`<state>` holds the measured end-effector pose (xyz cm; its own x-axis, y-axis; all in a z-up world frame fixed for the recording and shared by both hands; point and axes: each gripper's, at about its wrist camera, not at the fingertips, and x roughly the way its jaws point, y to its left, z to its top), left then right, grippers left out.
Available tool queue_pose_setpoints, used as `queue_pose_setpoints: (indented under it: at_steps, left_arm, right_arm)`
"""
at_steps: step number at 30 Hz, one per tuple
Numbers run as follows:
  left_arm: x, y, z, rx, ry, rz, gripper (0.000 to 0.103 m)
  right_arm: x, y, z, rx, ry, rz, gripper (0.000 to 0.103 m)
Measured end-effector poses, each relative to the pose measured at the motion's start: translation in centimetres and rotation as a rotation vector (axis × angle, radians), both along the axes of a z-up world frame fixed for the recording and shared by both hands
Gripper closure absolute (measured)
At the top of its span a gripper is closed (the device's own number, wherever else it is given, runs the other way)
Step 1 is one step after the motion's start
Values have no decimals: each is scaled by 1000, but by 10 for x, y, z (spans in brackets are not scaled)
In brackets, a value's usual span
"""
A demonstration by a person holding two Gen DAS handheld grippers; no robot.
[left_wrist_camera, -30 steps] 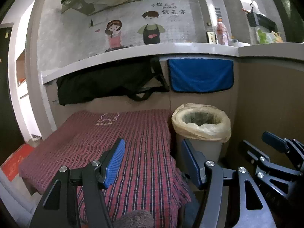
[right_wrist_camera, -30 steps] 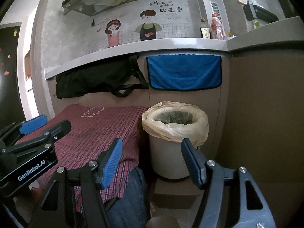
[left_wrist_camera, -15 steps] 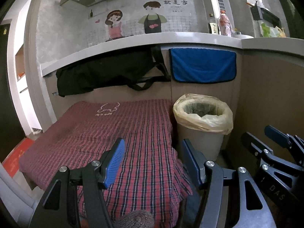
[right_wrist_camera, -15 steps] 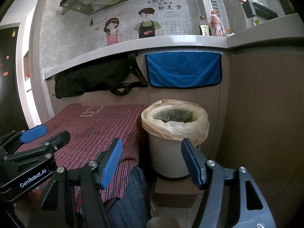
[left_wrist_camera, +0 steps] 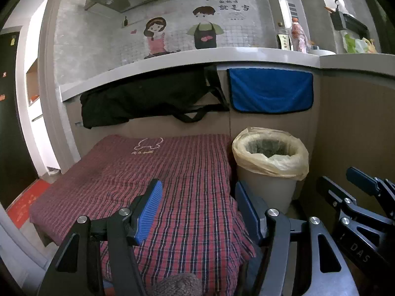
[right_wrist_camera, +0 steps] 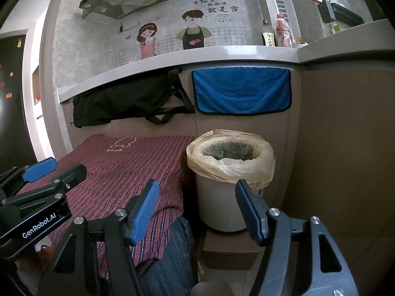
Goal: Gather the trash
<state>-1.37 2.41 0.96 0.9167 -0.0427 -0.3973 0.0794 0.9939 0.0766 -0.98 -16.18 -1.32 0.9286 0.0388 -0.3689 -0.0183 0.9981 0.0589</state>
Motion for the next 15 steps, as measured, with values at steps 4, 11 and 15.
queue_pose_setpoints:
  at_steps: [4, 11, 15]
  left_arm:
    - [-1, 1, 0, 0, -1, 1, 41]
    - [-2, -1, 1, 1, -3, 1, 41]
    - [-2, -3, 0, 1, -1, 4, 41]
  right_arm:
    - [1, 2, 0, 0, -2, 7, 41]
    - [0, 0, 0, -3, -9, -4, 41]
    - [-2, 0, 0, -4, -12, -4, 41]
